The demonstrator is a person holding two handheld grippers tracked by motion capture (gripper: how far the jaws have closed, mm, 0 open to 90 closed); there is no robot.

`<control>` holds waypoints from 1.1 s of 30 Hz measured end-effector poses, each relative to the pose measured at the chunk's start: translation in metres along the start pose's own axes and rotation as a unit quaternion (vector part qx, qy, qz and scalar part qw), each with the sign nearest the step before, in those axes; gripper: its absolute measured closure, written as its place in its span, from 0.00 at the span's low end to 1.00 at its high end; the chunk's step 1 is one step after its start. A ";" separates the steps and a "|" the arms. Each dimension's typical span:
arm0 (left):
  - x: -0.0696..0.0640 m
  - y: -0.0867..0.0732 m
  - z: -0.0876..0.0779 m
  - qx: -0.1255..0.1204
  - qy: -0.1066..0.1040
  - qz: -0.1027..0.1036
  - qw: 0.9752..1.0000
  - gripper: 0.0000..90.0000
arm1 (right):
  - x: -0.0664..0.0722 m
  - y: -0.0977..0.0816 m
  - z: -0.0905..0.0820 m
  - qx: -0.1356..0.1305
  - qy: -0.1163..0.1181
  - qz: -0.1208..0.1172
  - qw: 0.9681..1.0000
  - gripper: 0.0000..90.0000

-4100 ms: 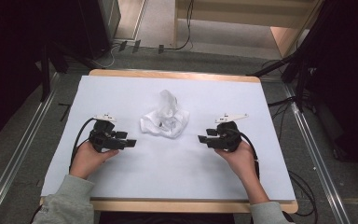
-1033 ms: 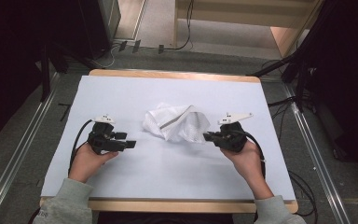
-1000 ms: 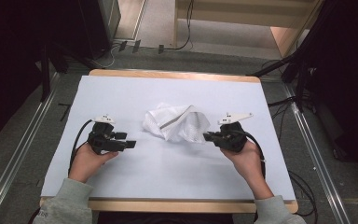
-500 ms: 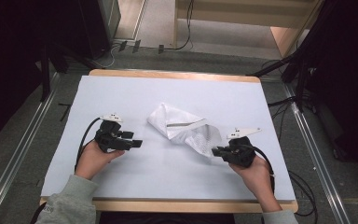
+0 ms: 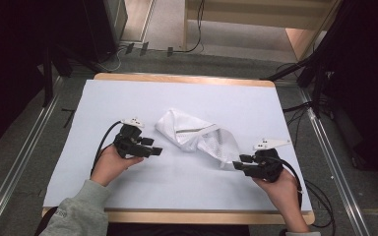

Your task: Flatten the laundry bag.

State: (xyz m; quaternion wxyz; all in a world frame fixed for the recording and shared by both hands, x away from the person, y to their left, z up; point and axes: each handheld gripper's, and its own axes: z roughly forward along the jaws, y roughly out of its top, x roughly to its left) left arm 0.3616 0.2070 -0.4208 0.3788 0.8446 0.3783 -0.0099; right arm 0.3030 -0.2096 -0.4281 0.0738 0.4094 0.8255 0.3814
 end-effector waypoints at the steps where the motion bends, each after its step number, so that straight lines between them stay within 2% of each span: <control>1: -0.002 0.003 0.002 -0.002 -0.002 -0.001 1.000 0.44 | -0.001 -0.001 -0.002 -0.001 -0.002 0.004 1.000 0.65; 6: -0.011 0.015 0.008 -0.007 -0.012 0.008 1.000 0.44 | -0.010 -0.005 -0.011 -0.016 -0.013 0.019 1.000 0.63; 8: -0.016 0.024 0.015 -0.006 -0.016 0.015 1.000 0.44 | -0.013 -0.004 -0.010 -0.015 -0.016 0.027 0.999 0.63; 11: -0.021 0.031 0.021 -0.007 -0.024 0.011 1.000 0.44 | -0.015 -0.002 -0.006 -0.014 -0.019 0.024 0.999 0.63; 16: -0.035 0.043 0.036 0.002 -0.019 0.040 0.999 0.43 | -0.016 -0.001 -0.002 -0.008 -0.018 0.027 0.999 0.63; 21: -0.043 0.055 0.047 -0.002 -0.024 0.048 0.999 0.39 | -0.017 -0.002 -0.002 -0.006 -0.019 0.030 0.999 0.63; 25: -0.045 0.061 0.062 0.013 -0.013 0.054 0.998 0.38 | -0.017 -0.002 -0.001 -0.006 -0.020 0.029 0.999 0.63; 27: -0.046 0.063 0.072 0.026 0.005 0.063 0.998 0.40 | -0.018 -0.002 0.000 -0.005 -0.019 0.030 0.999 0.63; 28: -0.045 0.063 0.076 0.033 0.014 0.064 0.997 0.50 | -0.018 -0.001 0.002 -0.004 -0.018 0.031 0.999 0.63; 29: -0.044 0.062 0.080 0.041 0.021 0.065 0.997 0.50 | -0.018 -0.001 0.002 -0.004 -0.018 0.031 0.999 0.63; 30: -0.042 0.062 0.083 0.048 0.022 0.064 0.997 0.67 | -0.019 -0.001 0.003 -0.006 -0.017 0.031 0.999 0.63; 31: -0.040 0.061 0.086 0.051 0.019 0.059 0.997 0.75 | -0.019 -0.001 0.003 -0.007 -0.016 0.032 0.999 0.63; 32: -0.038 0.060 0.087 0.049 0.016 0.059 0.997 0.75 | -0.019 -0.001 0.003 -0.007 -0.016 0.032 0.999 0.63; 33: -0.037 0.059 0.087 0.046 0.010 0.060 0.997 0.86 | -0.020 0.000 0.003 -0.007 -0.016 0.033 0.999 0.63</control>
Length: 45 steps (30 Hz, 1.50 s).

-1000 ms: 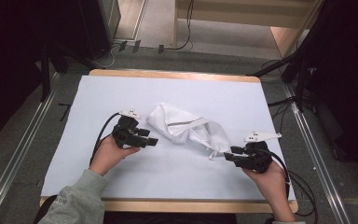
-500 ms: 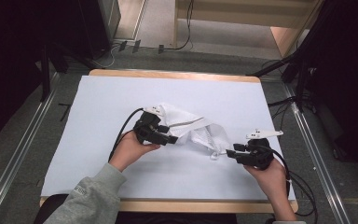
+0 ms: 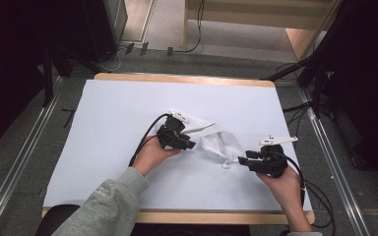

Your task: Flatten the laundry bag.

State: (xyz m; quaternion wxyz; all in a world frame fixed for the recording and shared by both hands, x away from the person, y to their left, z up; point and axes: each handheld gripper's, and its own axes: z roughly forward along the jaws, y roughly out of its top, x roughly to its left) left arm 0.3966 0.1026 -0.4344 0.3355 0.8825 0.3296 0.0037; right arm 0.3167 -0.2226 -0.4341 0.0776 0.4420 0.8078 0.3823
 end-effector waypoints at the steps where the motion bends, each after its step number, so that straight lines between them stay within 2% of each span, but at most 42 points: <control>1: 0.001 -0.002 -0.002 -0.003 -0.003 0.005 1.000 0.98 | -0.001 0.000 0.000 -0.002 0.000 0.000 1.000 0.64; 3: 0.002 -0.003 -0.003 -0.004 -0.010 0.002 1.000 1.00 | -0.002 0.000 -0.001 -0.004 -0.001 0.002 1.000 0.64; 7: 0.005 -0.008 -0.017 -0.012 -0.022 0.002 1.000 1.00 | -0.003 0.001 -0.002 -0.008 -0.004 0.005 1.000 0.64; 13: 0.003 -0.021 -0.050 -0.024 -0.028 0.011 0.999 1.00 | -0.004 0.003 -0.003 -0.015 -0.008 0.007 1.000 0.64; 14: 0.005 -0.027 -0.059 -0.027 -0.024 0.012 0.999 1.00 | -0.003 0.004 -0.003 -0.016 -0.009 0.008 1.000 0.65; 19: 0.007 -0.039 -0.072 -0.028 -0.022 0.008 0.999 1.00 | -0.002 0.009 0.000 -0.021 -0.009 0.008 1.000 0.66; 23: 0.003 -0.049 -0.082 -0.026 -0.029 0.012 0.999 1.00 | -0.001 0.016 0.004 -0.023 -0.007 0.006 1.000 0.70; 28: 0.000 -0.069 -0.092 -0.019 -0.024 0.013 0.999 1.00 | 0.000 0.026 0.009 -0.031 -0.003 0.006 0.999 0.74; 30: 0.004 -0.081 -0.099 -0.021 -0.023 0.003 1.000 1.00 | 0.001 0.033 0.016 -0.029 -0.001 0.002 1.000 0.74; 38: 0.010 -0.102 -0.114 -0.025 -0.016 -0.013 0.999 1.00 | 0.011 0.051 0.037 -0.021 0.010 -0.016 1.000 0.74; 45: 0.016 -0.116 -0.124 -0.033 0.000 -0.030 0.999 1.00 | 0.020 0.063 0.051 -0.017 0.022 -0.034 0.999 0.75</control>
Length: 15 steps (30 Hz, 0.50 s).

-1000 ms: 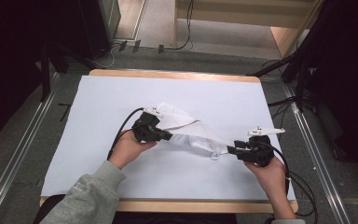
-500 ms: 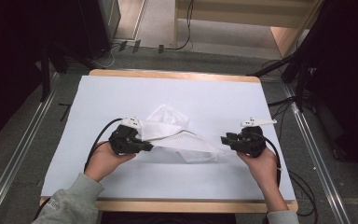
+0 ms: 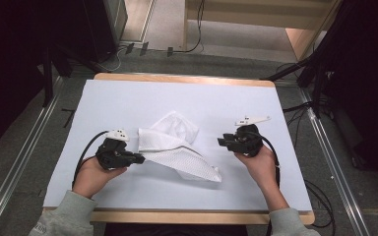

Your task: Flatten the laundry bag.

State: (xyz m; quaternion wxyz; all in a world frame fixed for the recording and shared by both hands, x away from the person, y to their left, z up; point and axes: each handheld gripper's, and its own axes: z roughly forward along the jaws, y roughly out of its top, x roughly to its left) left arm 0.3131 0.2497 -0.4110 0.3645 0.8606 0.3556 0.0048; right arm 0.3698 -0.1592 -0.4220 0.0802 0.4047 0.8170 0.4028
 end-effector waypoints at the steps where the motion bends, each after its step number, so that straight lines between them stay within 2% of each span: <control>1: 0.001 -0.002 -0.002 0.001 0.002 -0.004 1.000 0.99 | 0.003 0.003 0.004 0.003 0.002 -0.001 1.000 0.75; 8: 0.013 -0.015 -0.012 -0.010 0.018 -0.031 0.999 0.99 | 0.008 0.011 0.015 0.004 0.013 -0.010 1.000 0.75; 11: 0.020 -0.022 -0.017 -0.017 0.024 -0.050 0.998 0.99 | 0.013 0.017 0.024 0.007 0.020 -0.017 1.000 0.75; 15: 0.027 -0.030 -0.022 -0.016 0.033 -0.063 0.997 0.99 | 0.018 0.022 0.033 0.014 0.025 -0.025 0.999 0.75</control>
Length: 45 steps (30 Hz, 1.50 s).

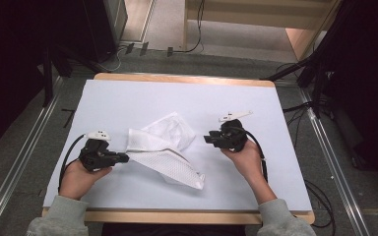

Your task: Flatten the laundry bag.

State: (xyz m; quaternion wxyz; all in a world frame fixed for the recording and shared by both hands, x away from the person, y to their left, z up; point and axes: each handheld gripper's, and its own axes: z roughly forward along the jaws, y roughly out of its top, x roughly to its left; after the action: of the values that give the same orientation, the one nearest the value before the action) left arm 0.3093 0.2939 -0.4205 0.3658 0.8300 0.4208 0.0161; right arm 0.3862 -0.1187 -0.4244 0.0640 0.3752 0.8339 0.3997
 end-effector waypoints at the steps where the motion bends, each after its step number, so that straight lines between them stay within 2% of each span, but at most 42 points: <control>1: 0.002 -0.001 0.000 -0.002 0.001 -0.003 1.000 0.99 | 0.004 0.004 0.007 0.003 0.006 -0.003 1.000 0.74; 7: 0.009 -0.007 -0.002 -0.006 0.006 -0.014 1.000 0.99 | 0.011 0.014 0.025 0.006 0.017 -0.016 1.000 0.71; 12: 0.012 -0.009 -0.004 -0.011 0.008 -0.017 1.000 0.99 | 0.019 0.020 0.047 0.004 0.027 -0.024 0.999 0.60; 13: 0.012 -0.009 -0.004 -0.012 0.008 -0.018 1.000 0.99 | 0.019 0.020 0.047 0.004 0.027 -0.024 0.999 0.60; 14: 0.012 -0.009 -0.004 -0.013 0.009 -0.018 1.000 0.99 | 0.022 0.022 0.054 0.007 0.030 -0.030 0.999 0.56; 19: 0.012 -0.008 -0.003 -0.009 0.012 -0.012 1.000 0.99 | 0.027 0.026 0.070 0.022 0.037 -0.030 0.999 0.50; 20: 0.012 -0.008 -0.002 -0.007 0.013 -0.012 1.000 0.99 | 0.029 0.028 0.073 0.023 0.039 -0.032 0.998 0.52; 21: 0.012 -0.007 -0.002 -0.007 0.011 -0.013 1.000 0.99 | 0.031 0.029 0.079 0.025 0.040 -0.036 0.998 0.60; 22: 0.012 -0.007 -0.001 -0.008 0.012 -0.014 1.000 0.99 | 0.031 0.029 0.079 0.025 0.040 -0.036 0.998 0.60; 23: 0.012 -0.007 -0.002 -0.009 0.011 -0.013 1.000 0.99 | 0.032 0.029 0.081 0.029 0.042 -0.036 0.998 0.66; 24: 0.012 -0.007 -0.002 -0.009 0.011 -0.012 1.000 0.99 | 0.033 0.028 0.084 0.039 0.042 -0.036 0.998 0.82; 25: 0.012 -0.007 -0.002 -0.008 0.013 -0.011 1.000 0.99 | 0.033 0.028 0.084 0.039 0.042 -0.036 0.998 0.82; 28: 0.013 -0.007 -0.003 -0.008 0.013 -0.011 1.000 0.99 | 0.032 0.027 0.084 0.047 0.044 -0.038 0.997 0.99; 30: 0.014 -0.007 -0.004 -0.012 0.012 -0.011 1.000 0.99 | 0.027 0.028 0.079 0.038 0.052 -0.033 0.997 1.00; 35: 0.013 -0.006 -0.005 -0.010 0.012 -0.011 1.000 0.99 | 0.020 0.030 0.069 0.032 0.043 -0.030 0.998 1.00; 42: 0.017 -0.005 -0.009 -0.012 0.017 -0.020 1.000 0.99 | 0.001 0.031 0.055 0.019 0.017 -0.021 0.999 1.00; 45: 0.023 -0.006 -0.011 -0.016 0.018 -0.028 0.999 0.99 | -0.013 0.031 0.045 0.010 0.004 -0.010 1.000 1.00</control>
State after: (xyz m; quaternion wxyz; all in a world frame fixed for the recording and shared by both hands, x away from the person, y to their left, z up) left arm 0.3165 0.3187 -0.4225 0.3715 0.8117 0.4498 0.0276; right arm 0.4320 -0.0871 -0.4349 0.0609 0.3658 0.8419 0.3919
